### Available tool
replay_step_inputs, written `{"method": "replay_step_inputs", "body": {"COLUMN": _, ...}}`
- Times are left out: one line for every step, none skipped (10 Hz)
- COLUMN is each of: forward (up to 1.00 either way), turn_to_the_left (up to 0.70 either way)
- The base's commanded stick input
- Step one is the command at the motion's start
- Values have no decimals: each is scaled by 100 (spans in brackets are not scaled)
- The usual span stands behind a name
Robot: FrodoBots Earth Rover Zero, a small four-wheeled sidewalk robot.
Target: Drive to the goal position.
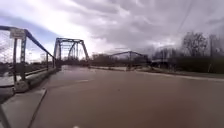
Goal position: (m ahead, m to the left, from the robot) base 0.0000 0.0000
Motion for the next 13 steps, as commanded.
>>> {"method": "replay_step_inputs", "body": {"forward": 0, "turn_to_the_left": 0}}
{"method": "replay_step_inputs", "body": {"forward": -33, "turn_to_the_left": 0}}
{"method": "replay_step_inputs", "body": {"forward": -45, "turn_to_the_left": 0}}
{"method": "replay_step_inputs", "body": {"forward": -45, "turn_to_the_left": 0}}
{"method": "replay_step_inputs", "body": {"forward": -45, "turn_to_the_left": 0}}
{"method": "replay_step_inputs", "body": {"forward": -45, "turn_to_the_left": 0}}
{"method": "replay_step_inputs", "body": {"forward": -45, "turn_to_the_left": 0}}
{"method": "replay_step_inputs", "body": {"forward": -45, "turn_to_the_left": 0}}
{"method": "replay_step_inputs", "body": {"forward": -45, "turn_to_the_left": 0}}
{"method": "replay_step_inputs", "body": {"forward": -45, "turn_to_the_left": 0}}
{"method": "replay_step_inputs", "body": {"forward": -45, "turn_to_the_left": 0}}
{"method": "replay_step_inputs", "body": {"forward": -45, "turn_to_the_left": 0}}
{"method": "replay_step_inputs", "body": {"forward": -45, "turn_to_the_left": 0}}
